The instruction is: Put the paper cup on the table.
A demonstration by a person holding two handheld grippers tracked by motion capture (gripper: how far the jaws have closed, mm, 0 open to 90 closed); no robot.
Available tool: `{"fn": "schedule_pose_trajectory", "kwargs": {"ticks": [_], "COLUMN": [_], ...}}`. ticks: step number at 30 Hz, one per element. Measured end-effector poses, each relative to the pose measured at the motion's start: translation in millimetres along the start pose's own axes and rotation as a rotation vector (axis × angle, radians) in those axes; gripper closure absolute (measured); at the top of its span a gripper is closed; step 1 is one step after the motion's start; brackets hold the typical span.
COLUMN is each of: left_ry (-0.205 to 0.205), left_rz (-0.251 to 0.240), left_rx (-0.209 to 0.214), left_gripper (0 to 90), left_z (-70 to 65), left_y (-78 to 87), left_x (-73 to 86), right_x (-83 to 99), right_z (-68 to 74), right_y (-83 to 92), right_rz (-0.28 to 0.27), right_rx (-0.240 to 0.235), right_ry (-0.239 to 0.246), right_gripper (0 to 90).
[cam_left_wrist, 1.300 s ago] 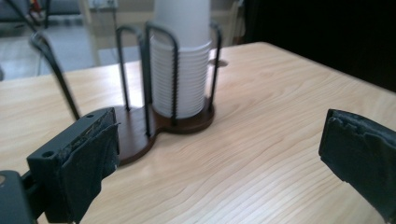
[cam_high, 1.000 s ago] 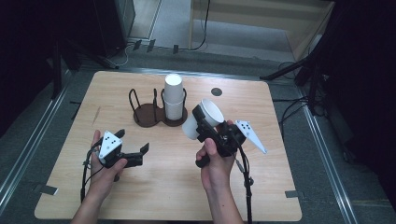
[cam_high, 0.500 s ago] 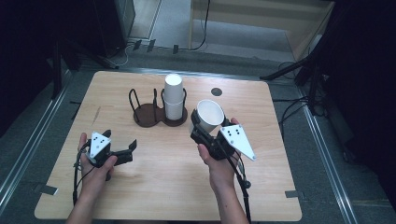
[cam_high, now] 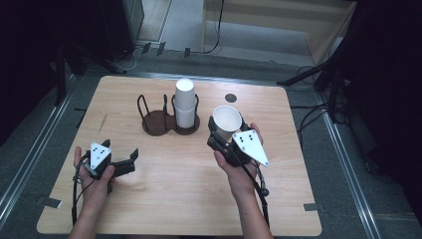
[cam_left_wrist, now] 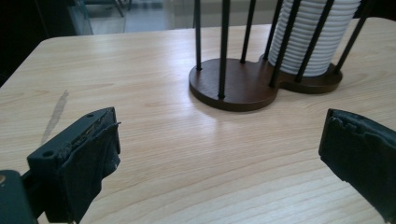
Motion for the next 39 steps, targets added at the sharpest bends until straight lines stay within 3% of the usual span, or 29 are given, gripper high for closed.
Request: {"fn": "schedule_pose_trajectory", "kwargs": {"ticks": [7, 13, 18, 27, 32, 34, 39], "left_ry": [0.034, 0.077, 0.096, 0.097, 0.138, 0.179, 0.189], "left_rz": [0.014, 0.011, -0.001, -0.011, -0.02, -0.034, -0.044], "left_rx": [-0.053, -0.052, -0.057, -0.019, -0.009, -0.013, -0.018], "left_gripper": [0.0, 0.0, 0.0, 0.0, 0.0, 0.0, 0.0], "left_z": [19.8, 31.3, 42.1, 44.0, 47.9, 51.7, 52.1], "left_y": [2.4, 5.6, 8.7, 9.7, 10.3, 12.1, 12.4], "left_x": [7.2, 9.1, 9.6, 9.6, 9.7, 10.2, 10.2], "right_x": [5.5, 13.8, 24.7, 37.4, 46.5, 51.0, 60.0], "right_z": [-13.9, -26.1, -36.9, -51.9, -59.8, -66.2, -80.0], "right_y": [-8.9, -17.1, -24.0, -34.1, -40.3, -44.5, -53.8], "right_rz": [0.006, 0.03, 0.042, 0.05, 0.058, 0.051, 0.072], "right_rx": [0.011, 0.035, 0.075, 0.129, 0.137, 0.157, 0.191], "right_ry": [0.005, 0.011, 0.086, 0.128, 0.155, 0.16, 0.152], "right_gripper": [25.6, 25.7, 26.0, 26.1, 26.1, 26.1, 26.0]}}
Point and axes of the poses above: each handheld gripper's, and its own axes: y roughly backward along the jaws, x roughly out of its underside, z roughly to its left, the point moved 5 cm from there along -y, roughly forward along the jaws, and after that the axes turned 3 degrees about z, right-handed, at the moved point
